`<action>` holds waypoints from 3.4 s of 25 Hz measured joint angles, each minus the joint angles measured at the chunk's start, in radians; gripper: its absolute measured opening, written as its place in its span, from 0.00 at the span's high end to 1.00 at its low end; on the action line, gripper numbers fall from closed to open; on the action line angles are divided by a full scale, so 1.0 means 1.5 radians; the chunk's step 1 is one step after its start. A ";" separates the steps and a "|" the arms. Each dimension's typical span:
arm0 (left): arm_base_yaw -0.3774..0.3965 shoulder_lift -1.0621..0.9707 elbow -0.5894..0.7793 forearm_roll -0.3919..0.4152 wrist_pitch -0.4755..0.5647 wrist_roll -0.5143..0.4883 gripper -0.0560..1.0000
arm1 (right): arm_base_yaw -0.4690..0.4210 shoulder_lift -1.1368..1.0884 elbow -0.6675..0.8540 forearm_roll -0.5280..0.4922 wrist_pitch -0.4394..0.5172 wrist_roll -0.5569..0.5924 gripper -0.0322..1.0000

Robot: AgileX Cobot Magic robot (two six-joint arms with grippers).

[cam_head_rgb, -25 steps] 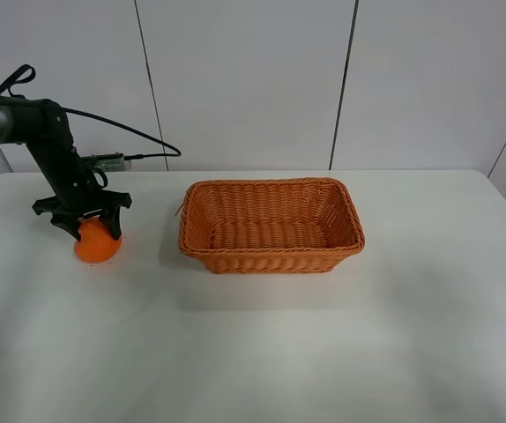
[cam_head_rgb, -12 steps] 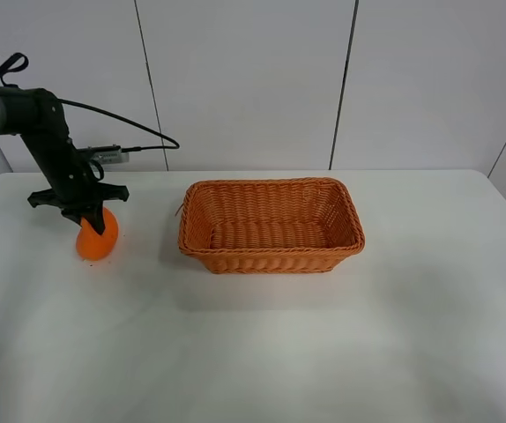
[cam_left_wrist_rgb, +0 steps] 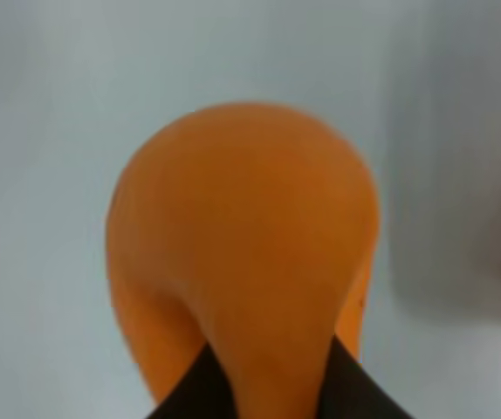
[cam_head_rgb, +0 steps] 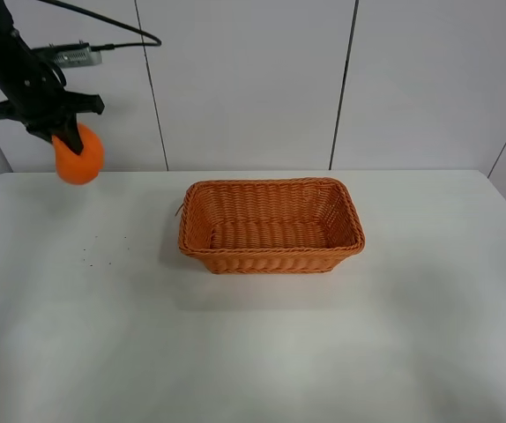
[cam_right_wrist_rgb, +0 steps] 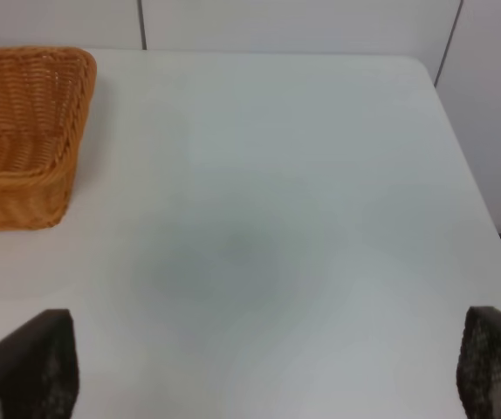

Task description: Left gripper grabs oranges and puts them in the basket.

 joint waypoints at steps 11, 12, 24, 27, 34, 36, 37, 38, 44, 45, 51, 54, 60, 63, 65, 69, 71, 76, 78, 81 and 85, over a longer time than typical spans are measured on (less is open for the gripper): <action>-0.115 -0.007 -0.012 -0.012 0.000 -0.017 0.77 | 0.000 0.000 0.000 0.000 0.000 0.000 0.30; -0.137 -0.007 -0.012 -0.013 0.000 -0.017 0.77 | 0.000 0.000 0.000 0.000 0.000 0.000 0.30; -0.363 0.028 -0.012 -0.020 -0.011 -0.022 0.77 | 0.000 0.000 0.000 0.000 0.000 0.000 0.30; -0.371 0.067 -0.020 -0.021 -0.043 -0.022 0.77 | 0.000 0.000 0.000 0.000 0.000 0.000 0.30; -0.370 0.172 -0.027 -0.010 -0.144 -0.003 0.77 | 0.000 0.000 0.000 0.000 0.000 0.000 0.30; -0.370 0.197 -0.027 -0.010 -0.166 -0.002 0.77 | 0.000 0.000 0.000 0.000 0.000 0.000 0.30; -0.370 0.203 -0.027 -0.010 -0.173 -0.002 0.77 | 0.000 0.000 0.000 0.000 0.000 0.000 0.30; -0.370 0.210 -0.027 -0.010 -0.179 -0.002 0.77 | 0.000 0.000 0.000 0.000 0.000 0.000 0.30; -0.370 0.222 -0.027 -0.012 -0.185 -0.002 0.52 | 0.000 0.000 0.000 0.000 0.000 0.000 0.30; -0.370 0.222 -0.027 -0.012 -0.185 -0.002 0.43 | 0.000 0.000 0.000 0.000 0.000 0.000 0.30; -0.370 0.222 -0.029 -0.013 -0.167 0.001 0.15 | 0.000 0.000 0.000 0.000 0.000 0.000 0.30; -0.370 0.222 -0.061 -0.017 -0.127 0.001 0.13 | 0.000 0.000 0.000 0.000 0.000 0.000 0.30; -0.370 0.211 -0.191 -0.013 -0.016 0.016 0.13 | 0.000 0.000 0.000 0.000 0.000 0.000 0.30; -0.370 0.180 -0.212 0.000 -0.001 0.017 0.13 | 0.000 0.000 0.000 0.000 0.000 0.000 0.30; -0.368 0.163 -0.214 0.009 0.000 0.018 0.13 | 0.000 0.000 0.000 0.000 0.000 0.000 0.30; -0.357 0.153 -0.214 0.012 0.000 0.019 0.13 | 0.000 0.000 0.000 0.000 0.000 0.000 0.30; -0.344 0.153 -0.214 0.013 0.000 0.019 0.13 | 0.000 0.000 0.000 0.000 0.000 0.000 0.30; -0.304 0.153 -0.212 0.013 0.000 0.019 0.13 | 0.000 0.000 0.000 0.000 0.000 0.000 0.30; -0.273 0.153 -0.202 0.013 -0.003 0.021 0.13 | 0.000 0.000 0.000 0.000 0.000 0.000 0.30; -0.190 0.154 -0.170 0.016 -0.018 0.021 0.13 | 0.000 0.000 0.000 0.000 0.000 0.000 0.30; -0.100 0.157 -0.164 0.015 -0.025 0.022 0.13 | 0.000 0.000 0.000 0.000 0.000 0.000 0.30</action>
